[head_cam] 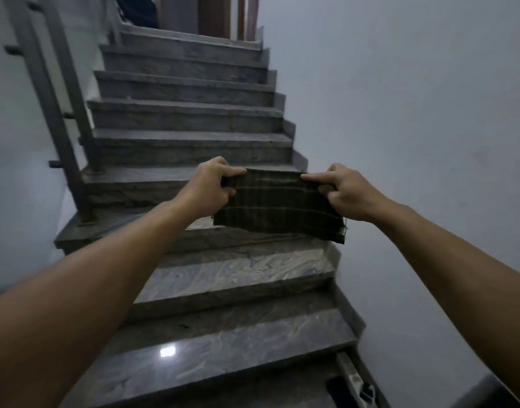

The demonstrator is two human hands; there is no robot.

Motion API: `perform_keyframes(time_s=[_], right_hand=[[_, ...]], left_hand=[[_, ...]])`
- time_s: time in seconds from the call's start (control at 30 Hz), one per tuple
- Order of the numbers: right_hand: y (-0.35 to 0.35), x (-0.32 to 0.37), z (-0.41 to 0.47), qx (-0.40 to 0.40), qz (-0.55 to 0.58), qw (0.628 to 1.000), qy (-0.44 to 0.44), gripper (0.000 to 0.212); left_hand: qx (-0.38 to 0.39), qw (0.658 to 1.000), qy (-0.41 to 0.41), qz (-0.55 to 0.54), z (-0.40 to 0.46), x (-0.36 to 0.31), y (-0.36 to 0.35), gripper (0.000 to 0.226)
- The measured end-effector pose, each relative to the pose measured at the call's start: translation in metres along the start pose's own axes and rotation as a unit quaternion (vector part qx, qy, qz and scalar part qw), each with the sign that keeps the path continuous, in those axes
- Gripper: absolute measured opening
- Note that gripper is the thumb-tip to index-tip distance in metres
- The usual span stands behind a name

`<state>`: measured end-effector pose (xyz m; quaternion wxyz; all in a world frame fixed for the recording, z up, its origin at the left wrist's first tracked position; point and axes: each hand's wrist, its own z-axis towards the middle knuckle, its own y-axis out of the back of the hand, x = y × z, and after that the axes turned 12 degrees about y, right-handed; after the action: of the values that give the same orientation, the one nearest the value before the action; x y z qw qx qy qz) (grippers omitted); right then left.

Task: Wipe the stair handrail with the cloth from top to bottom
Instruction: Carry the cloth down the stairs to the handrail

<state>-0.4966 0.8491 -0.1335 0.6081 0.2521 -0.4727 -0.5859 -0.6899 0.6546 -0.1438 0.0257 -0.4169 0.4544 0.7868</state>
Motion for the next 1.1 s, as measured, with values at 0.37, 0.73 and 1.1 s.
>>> perform_keyframes(time_s=[0.37,0.73,1.1], right_hand=[[-0.043,0.043,0.265,-0.008,0.004,0.992,0.125,0.055],[-0.006,0.031,0.498,0.020,0.093,0.980,0.174,0.047],[0.047,0.040,0.747,0.032,0.091,0.972,0.216,0.042]], left_hand=[[-0.087,0.991,0.066,0.075,0.143,0.075,0.163,0.057],[-0.134,0.976,0.116,0.128,0.317,0.082,0.283,0.059],[-0.184,0.957,0.145,0.170,0.490,0.067,0.428,0.057]])
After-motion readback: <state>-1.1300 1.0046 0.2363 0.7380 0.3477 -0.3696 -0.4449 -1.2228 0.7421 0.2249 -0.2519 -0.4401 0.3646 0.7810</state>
